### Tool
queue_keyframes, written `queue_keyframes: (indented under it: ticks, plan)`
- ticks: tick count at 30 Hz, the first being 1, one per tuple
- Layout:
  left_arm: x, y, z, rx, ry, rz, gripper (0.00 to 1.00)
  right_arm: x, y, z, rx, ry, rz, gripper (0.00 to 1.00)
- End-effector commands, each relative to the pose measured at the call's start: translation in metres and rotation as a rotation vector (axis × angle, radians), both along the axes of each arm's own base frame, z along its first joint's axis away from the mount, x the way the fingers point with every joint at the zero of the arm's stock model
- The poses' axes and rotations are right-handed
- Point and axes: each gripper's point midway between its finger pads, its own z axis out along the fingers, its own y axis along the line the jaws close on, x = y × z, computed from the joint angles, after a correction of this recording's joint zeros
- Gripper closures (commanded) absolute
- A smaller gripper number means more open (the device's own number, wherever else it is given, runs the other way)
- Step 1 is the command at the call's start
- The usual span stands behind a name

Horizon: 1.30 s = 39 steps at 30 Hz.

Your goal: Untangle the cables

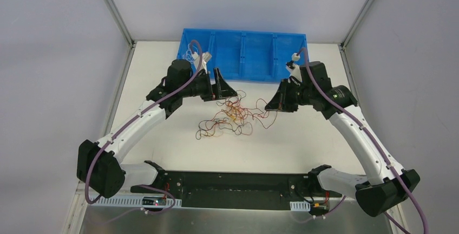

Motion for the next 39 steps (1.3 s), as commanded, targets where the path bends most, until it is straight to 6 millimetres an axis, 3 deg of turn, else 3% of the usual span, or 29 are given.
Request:
queue_keyframes:
  ticks: [1,5,11,14,16,19,22,26,31,36,39]
  plan:
    - [-0.005,-0.023,0.013,-0.085,-0.042,-0.058,0.18,-0.006,0.013,0.029,0.094,-0.025,0.046,1.00]
    - [-0.008,-0.042,0.004,-0.091,-0.024,-0.076,0.13,-0.006,0.016,0.041,0.115,-0.040,0.059,1.00]
    - [-0.014,-0.076,-0.031,-0.041,0.064,-0.113,0.08,-0.006,0.021,0.064,0.164,-0.073,0.064,1.00]
    - [-0.023,-0.089,-0.047,-0.017,0.099,-0.157,0.20,-0.003,0.017,0.078,0.158,-0.109,0.047,1.00]
    - [-0.026,-0.087,-0.058,-0.008,0.119,-0.153,0.43,-0.003,0.012,0.089,0.139,-0.140,0.035,1.00]
    - [-0.026,-0.067,-0.074,0.039,0.118,-0.089,0.75,-0.001,0.000,0.103,0.104,-0.185,0.001,1.00]
    - [-0.025,-0.040,-0.091,0.087,0.139,-0.027,0.92,0.004,-0.015,0.119,0.110,-0.225,-0.060,1.00]
    - [-0.025,-0.001,-0.120,0.168,0.197,0.059,0.98,0.009,-0.033,0.140,0.133,-0.278,-0.133,1.00]
    - [-0.018,0.038,-0.138,0.197,0.255,0.172,1.00,0.012,-0.047,0.156,0.136,-0.319,-0.196,1.00]
    - [-0.013,0.063,-0.136,0.205,0.244,0.235,1.00,0.016,-0.059,0.160,0.116,-0.330,-0.241,1.00]
    - [-0.006,0.073,-0.116,0.165,0.199,0.265,1.00,0.019,-0.065,0.150,0.083,-0.305,-0.259,0.98]
